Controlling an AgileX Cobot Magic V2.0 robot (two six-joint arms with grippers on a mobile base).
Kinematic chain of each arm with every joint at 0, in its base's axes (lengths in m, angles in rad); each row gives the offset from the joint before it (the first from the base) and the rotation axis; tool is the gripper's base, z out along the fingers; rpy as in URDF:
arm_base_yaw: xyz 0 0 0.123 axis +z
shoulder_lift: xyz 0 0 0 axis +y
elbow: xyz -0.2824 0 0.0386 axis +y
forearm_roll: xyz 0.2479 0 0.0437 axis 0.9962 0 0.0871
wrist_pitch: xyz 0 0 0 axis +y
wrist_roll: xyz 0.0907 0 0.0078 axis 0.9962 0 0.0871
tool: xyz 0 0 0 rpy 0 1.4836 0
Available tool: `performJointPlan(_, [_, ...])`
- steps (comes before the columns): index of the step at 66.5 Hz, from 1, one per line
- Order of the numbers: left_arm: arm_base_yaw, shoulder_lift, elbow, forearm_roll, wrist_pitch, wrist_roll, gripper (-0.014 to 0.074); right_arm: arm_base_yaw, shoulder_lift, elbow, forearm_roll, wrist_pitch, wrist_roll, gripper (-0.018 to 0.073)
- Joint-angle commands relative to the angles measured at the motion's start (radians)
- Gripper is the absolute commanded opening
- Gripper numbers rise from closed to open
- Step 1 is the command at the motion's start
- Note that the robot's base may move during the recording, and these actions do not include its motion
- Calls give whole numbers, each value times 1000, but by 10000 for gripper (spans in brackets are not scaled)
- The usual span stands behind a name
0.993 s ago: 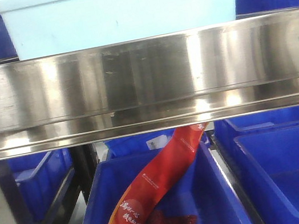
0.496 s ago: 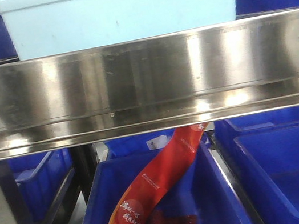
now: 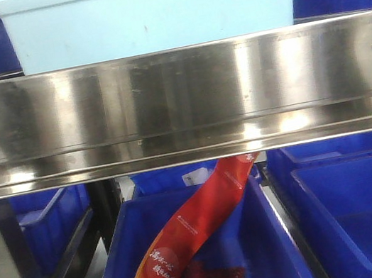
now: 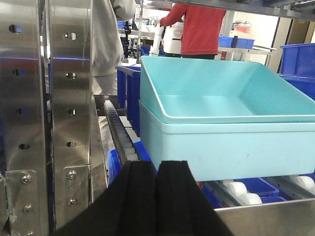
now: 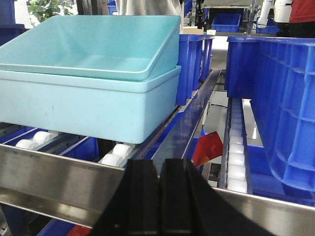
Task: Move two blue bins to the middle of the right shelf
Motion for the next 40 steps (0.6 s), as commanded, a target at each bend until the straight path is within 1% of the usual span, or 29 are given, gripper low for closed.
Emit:
performJointPlan(1, [-1, -3, 2, 2, -20, -7, -111, -5, -5, 1, -11, -24, -5, -162])
performJointPlan(18, [4, -3, 18, 11, -28, -5, -111, -5, -5, 1, -11, -24, -5, -162])
performJointPlan(21, [26, -10, 31, 21, -28, 15, -111, -5, -5, 1, -11, -24, -5, -162])
performJointPlan(27, [70, -41, 73, 20, -28, 83, -111, -5, -5, 1, -11, -24, -5, -162])
performJointPlan(33, [109, -94, 135, 16, -34, 83, -111, -5, -5, 1, -11, -24, -5, -162])
performJointPlan(40, [129, -169, 231, 9, -75, 83, -111, -5, -5, 1, -11, -24, -5, -162])
